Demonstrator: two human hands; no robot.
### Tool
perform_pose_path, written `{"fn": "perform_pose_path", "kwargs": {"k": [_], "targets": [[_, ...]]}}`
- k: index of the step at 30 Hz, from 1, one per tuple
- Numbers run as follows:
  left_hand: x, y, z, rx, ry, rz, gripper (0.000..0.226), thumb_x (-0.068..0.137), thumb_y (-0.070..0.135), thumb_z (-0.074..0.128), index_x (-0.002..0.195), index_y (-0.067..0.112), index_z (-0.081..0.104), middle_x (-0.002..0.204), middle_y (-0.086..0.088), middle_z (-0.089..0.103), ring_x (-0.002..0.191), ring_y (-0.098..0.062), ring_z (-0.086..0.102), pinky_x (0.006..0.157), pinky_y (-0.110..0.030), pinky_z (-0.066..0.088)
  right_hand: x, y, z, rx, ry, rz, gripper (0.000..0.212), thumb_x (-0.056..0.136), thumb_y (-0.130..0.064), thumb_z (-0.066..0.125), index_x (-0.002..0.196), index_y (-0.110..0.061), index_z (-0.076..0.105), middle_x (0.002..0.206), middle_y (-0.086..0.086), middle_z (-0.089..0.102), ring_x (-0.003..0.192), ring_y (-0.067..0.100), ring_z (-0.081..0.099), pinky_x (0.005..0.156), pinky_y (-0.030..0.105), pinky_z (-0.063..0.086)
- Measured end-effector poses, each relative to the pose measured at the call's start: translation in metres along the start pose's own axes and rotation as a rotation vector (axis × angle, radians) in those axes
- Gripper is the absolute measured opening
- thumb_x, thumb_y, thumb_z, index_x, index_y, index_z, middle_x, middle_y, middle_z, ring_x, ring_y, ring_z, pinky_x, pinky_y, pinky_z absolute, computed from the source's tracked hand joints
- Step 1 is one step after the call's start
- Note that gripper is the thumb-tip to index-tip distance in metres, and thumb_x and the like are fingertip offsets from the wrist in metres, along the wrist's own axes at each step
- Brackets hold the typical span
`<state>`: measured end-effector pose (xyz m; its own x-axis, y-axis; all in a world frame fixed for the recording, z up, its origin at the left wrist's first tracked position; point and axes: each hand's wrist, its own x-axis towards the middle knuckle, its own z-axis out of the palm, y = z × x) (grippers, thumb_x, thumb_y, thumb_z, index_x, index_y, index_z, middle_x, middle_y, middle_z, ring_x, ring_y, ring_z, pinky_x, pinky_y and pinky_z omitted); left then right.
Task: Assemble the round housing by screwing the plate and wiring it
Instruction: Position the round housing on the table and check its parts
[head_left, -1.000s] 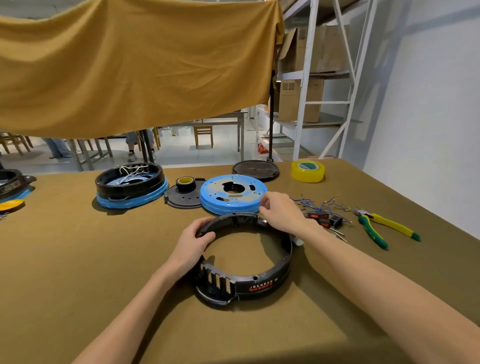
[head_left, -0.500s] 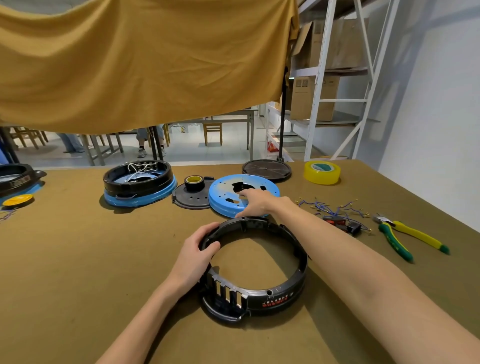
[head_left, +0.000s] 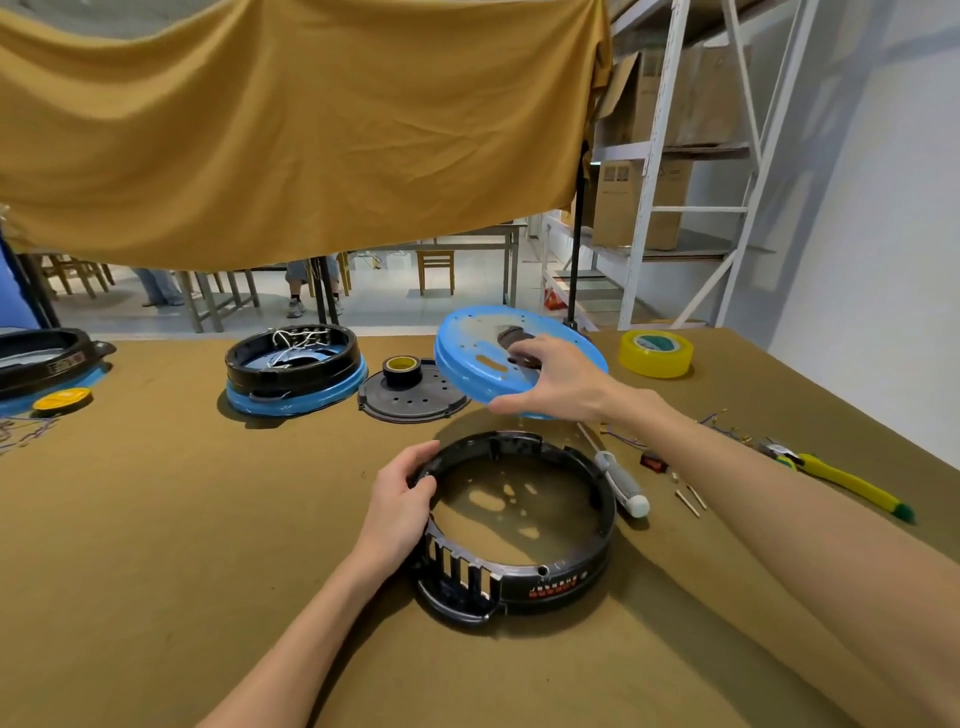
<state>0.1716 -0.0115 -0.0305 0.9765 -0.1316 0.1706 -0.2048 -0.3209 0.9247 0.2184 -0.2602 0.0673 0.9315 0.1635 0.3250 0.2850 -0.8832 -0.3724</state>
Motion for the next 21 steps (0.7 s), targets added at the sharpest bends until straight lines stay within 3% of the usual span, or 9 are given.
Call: {"fn": "perform_pose_path", "kwargs": {"k": [4,8,12,14,16,17,19,21], "targets": [[0.003,0.001,-0.003,0.091,0.018,-0.130,0.046,0.101,0.015,0.059,0.146,0.016,0.053,0.134,-0.001,0.063,0.118,-0.013,0.060,0.099,-0.028,0.049,-0.033,0.001,-0.015,-0.062,-0.047,0.031,0.092,0.072,-0.073,0.076,0.142,-0.018,0.054,0.126,0.000,0.058,0.112,0.018,0.053,0.099,0.040,0.050],[-0.002,0.003,-0.001,0.159,-0.047,-0.155,0.036,0.101,0.022,0.055,0.137,0.019,0.059,0.101,0.000,0.071,0.081,-0.013,0.070,0.063,-0.022,0.052,-0.062,-0.001,-0.021,-0.036,-0.069,0.070,0.090,0.076,-0.066,0.078,0.145,-0.015,0.052,0.130,0.000,0.059,0.114,0.016,0.055,0.098,0.033,0.049],[-0.004,0.005,0.001,0.189,-0.004,-0.138,0.023,0.102,0.016,0.050,0.118,0.016,0.067,0.084,-0.007,0.070,0.067,-0.020,0.066,0.063,-0.038,0.057,-0.088,-0.011,-0.017,-0.026,-0.155,0.061,0.095,0.072,-0.077,0.072,0.144,-0.019,0.053,0.128,-0.007,0.057,0.111,0.010,0.053,0.088,0.023,0.042],[-0.001,0.006,0.000,0.226,0.002,-0.113,0.021,0.102,0.014,0.049,0.114,0.017,0.067,0.081,-0.004,0.070,0.063,-0.017,0.065,0.058,-0.034,0.057,-0.097,-0.016,-0.011,-0.100,-0.202,0.037,0.099,0.068,-0.083,0.067,0.143,-0.020,0.053,0.125,-0.007,0.056,0.112,0.013,0.052,0.093,0.028,0.045],[0.002,0.008,-0.003,0.250,-0.006,-0.082,0.024,0.102,0.014,0.051,0.122,0.018,0.064,0.086,0.001,0.070,0.066,-0.014,0.067,0.055,-0.025,0.056,-0.100,-0.018,-0.008,-0.163,-0.230,0.043,0.103,0.067,-0.085,0.064,0.145,-0.021,0.050,0.130,-0.005,0.054,0.117,0.015,0.050,0.101,0.034,0.044],[0.003,0.008,-0.005,0.243,-0.008,-0.066,0.029,0.102,0.014,0.053,0.129,0.018,0.062,0.095,0.002,0.070,0.073,-0.014,0.069,0.059,-0.023,0.059,-0.100,-0.019,-0.006,-0.179,-0.242,0.054,0.104,0.067,-0.086,0.064,0.147,-0.022,0.048,0.133,-0.005,0.053,0.121,0.016,0.048,0.103,0.036,0.042],[0.004,0.006,-0.010,0.232,0.000,-0.029,0.039,0.101,0.015,0.058,0.140,0.017,0.054,0.123,0.000,0.065,0.099,-0.016,0.067,0.084,-0.034,0.062,-0.099,-0.019,-0.003,-0.179,-0.260,0.073,0.106,0.066,-0.086,0.063,0.149,-0.022,0.046,0.138,-0.003,0.051,0.126,0.019,0.046,0.106,0.036,0.039],[0.003,0.003,-0.013,0.211,-0.006,-0.016,0.043,0.101,0.016,0.060,0.143,0.018,0.050,0.138,-0.001,0.057,0.117,-0.014,0.056,0.101,-0.042,0.055,-0.100,-0.018,0.003,-0.154,-0.267,0.089,0.106,0.067,-0.085,0.064,0.150,-0.022,0.046,0.142,-0.002,0.051,0.131,0.020,0.045,0.106,0.036,0.037]]}}
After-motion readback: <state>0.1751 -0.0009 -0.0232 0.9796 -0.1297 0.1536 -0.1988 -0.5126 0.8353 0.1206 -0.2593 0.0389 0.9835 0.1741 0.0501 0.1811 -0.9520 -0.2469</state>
